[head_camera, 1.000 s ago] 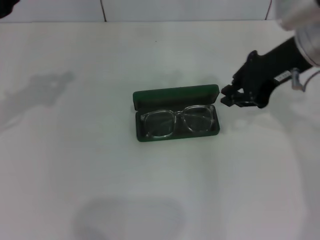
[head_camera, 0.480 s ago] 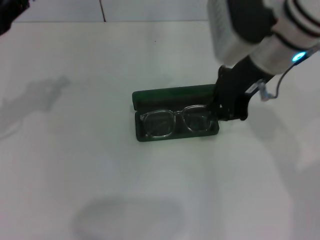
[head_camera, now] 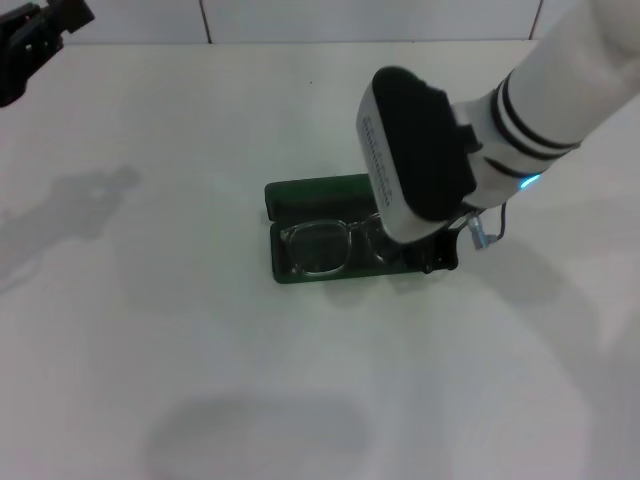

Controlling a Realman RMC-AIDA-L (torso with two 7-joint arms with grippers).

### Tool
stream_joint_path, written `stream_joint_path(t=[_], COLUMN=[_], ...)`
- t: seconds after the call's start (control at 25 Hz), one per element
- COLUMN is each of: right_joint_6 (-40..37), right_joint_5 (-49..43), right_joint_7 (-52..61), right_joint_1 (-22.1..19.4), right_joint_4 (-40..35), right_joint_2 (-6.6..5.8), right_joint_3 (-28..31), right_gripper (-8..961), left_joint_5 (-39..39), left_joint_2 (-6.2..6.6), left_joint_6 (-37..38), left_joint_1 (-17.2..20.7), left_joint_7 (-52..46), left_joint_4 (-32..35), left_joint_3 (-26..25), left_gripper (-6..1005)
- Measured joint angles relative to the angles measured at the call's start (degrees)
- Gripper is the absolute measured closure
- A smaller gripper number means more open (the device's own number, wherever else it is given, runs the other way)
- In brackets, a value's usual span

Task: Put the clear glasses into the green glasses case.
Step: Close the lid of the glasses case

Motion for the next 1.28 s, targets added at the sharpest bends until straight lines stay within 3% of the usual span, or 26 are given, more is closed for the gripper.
stream_joint_path(t=[0.32, 1.28], right_joint_6=[6.4, 15.7], right_joint_5=[0.1, 0.3], right_joint_7=[0.0, 0.0], right_joint_1=[-0.6, -0.5], right_joint_4=[-0.4, 3.2], right_joint_2=[0.00, 0.00], right_joint_3=[-2.8, -8.7], right_gripper=[802, 803], left_joint_5=[0.1, 0.9], left_joint_2=[0.17, 0.34], left_joint_6=[0.1, 0.0], left_joint_1=[0.5, 0.3], left_joint_7=[1.6, 2.9], left_joint_4=[-1.3, -3.1], left_joint_3=[0.0, 0.3], left_gripper=[911, 910])
